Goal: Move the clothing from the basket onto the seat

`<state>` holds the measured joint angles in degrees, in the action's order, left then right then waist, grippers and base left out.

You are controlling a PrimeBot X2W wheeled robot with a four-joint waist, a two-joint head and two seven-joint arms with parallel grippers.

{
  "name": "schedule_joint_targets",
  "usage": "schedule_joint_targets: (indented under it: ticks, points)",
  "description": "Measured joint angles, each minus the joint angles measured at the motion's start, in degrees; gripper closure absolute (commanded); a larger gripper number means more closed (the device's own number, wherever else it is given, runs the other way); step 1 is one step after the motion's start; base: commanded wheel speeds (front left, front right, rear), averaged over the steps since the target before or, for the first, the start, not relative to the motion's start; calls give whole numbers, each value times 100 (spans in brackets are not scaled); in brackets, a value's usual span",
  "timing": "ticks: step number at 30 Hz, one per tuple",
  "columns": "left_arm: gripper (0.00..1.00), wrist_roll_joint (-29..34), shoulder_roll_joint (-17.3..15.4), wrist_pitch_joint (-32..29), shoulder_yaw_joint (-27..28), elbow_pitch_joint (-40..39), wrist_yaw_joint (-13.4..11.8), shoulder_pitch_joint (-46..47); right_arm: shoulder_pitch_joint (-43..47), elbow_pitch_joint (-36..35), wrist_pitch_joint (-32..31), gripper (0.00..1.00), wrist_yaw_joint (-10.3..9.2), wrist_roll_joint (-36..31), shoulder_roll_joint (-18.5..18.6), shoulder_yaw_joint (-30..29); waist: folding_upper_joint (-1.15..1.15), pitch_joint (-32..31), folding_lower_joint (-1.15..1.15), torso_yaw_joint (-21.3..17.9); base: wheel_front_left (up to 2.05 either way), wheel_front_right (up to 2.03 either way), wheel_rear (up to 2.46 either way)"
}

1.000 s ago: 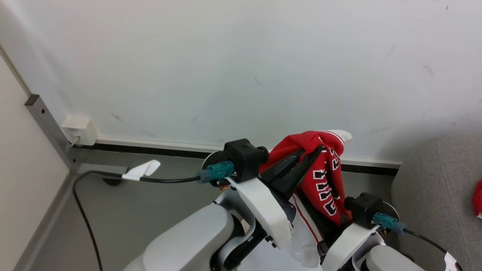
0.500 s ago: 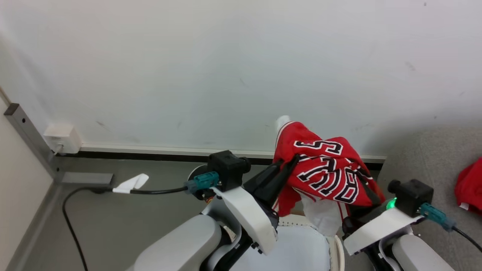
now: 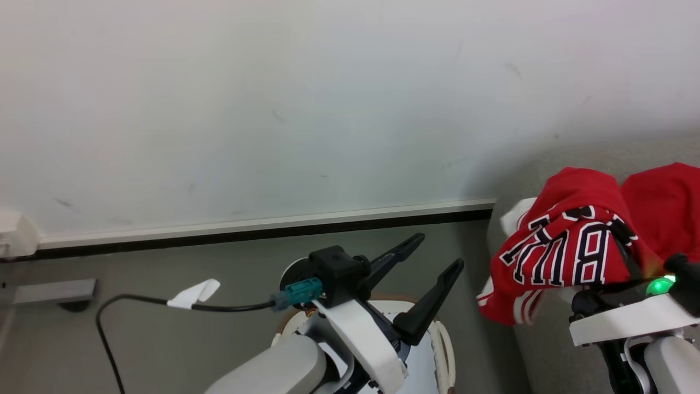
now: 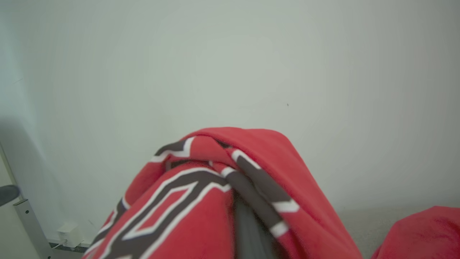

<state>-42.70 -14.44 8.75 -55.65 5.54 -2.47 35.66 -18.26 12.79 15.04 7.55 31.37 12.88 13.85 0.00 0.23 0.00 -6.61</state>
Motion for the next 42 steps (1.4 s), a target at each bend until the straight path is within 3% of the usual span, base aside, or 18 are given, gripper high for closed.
schedule_joint_targets:
  ticks: [9, 21, 31, 37, 42]
  points:
    - [0, 353, -104, 163, -152, 115, 13, 68, 226, -367, 0, 100, 0, -113, 141, -512, 0, 200, 0, -791, 0, 0, 0]
    - [0, 576, -103, 330, -232, 303, 43, 186, 667, -738, 0, 100, 0, -148, -65, -790, 0, 600, 0, -1640, 0, 0, 0]
    - [0, 697, -154, 280, -299, 297, 93, 425, 395, -849, 0, 100, 0, -158, -40, -1060, 0, 1102, 0, -1708, 0, 0, 0]
    - [0, 815, -308, 43, -311, 118, 115, 723, -470, -757, -74, 100, 0, -85, 276, -1532, 0, 1681, 1, -1575, 0, 0, 0]
    - [0, 928, -482, -94, -267, -65, 108, 945, -1196, -542, -267, 100, 0, -2, 681, -2325, 0, 2305, 1, -1388, 0, 0, 0]
